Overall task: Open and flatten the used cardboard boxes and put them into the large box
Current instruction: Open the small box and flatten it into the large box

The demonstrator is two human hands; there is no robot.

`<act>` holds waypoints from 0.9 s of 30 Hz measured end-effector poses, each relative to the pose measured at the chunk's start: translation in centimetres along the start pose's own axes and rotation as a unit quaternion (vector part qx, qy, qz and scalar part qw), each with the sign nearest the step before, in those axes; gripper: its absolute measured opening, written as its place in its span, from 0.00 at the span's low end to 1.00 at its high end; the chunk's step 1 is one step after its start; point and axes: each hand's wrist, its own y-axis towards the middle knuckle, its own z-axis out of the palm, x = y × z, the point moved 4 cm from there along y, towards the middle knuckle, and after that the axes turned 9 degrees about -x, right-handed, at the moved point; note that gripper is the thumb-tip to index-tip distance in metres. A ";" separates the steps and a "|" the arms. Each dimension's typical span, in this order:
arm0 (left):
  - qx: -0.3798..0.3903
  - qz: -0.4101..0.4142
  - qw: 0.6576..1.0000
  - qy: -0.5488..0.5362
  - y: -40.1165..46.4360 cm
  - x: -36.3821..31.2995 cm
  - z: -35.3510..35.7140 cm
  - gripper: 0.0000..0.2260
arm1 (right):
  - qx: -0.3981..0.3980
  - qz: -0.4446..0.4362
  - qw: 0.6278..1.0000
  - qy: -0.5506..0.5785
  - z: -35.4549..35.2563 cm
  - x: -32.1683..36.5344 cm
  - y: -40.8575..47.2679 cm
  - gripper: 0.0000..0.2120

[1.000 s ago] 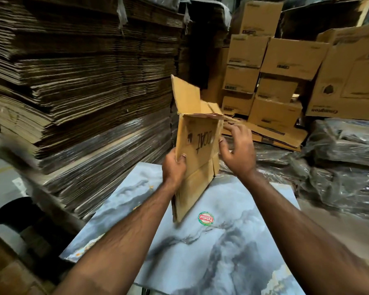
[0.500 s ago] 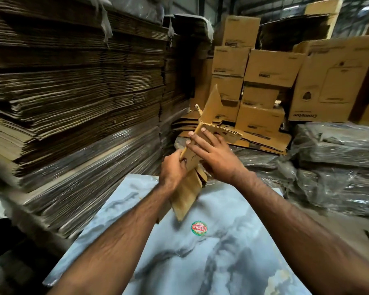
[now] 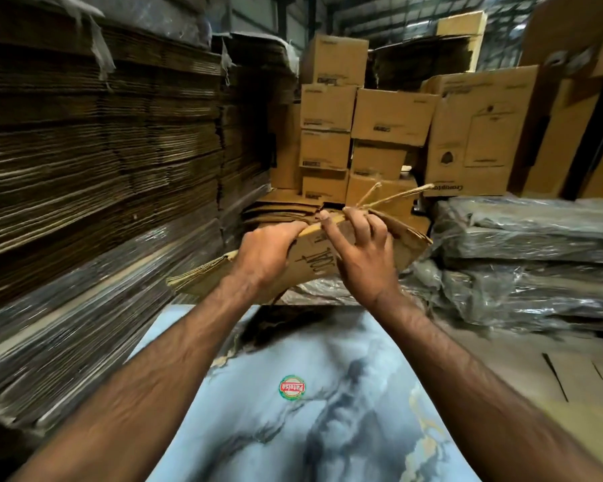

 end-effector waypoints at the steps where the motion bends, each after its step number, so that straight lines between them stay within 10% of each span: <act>1: 0.027 0.013 1.000 -0.002 -0.8 -0.5 1.0 0.22 | 0.003 0.024 1.000 -0.019 -0.1 -0.4 -0.4 0.36; 5: 0.141 0.045 0.988 0.042 -5.1 -1.5 6.3 0.21 | 0.225 0.064 0.971 -0.047 -0.7 -1.2 -3.8 0.10; 9: 0.256 0.079 0.961 0.069 -10.9 -3.1 11.3 0.24 | 0.485 0.020 0.872 -0.063 -0.8 -0.6 -11.2 0.13; 27: 0.332 -0.015 0.940 -0.070 -28.0 -7.6 13.2 0.19 | 0.492 -0.017 0.866 0.089 1.3 3.5 -30.7 0.26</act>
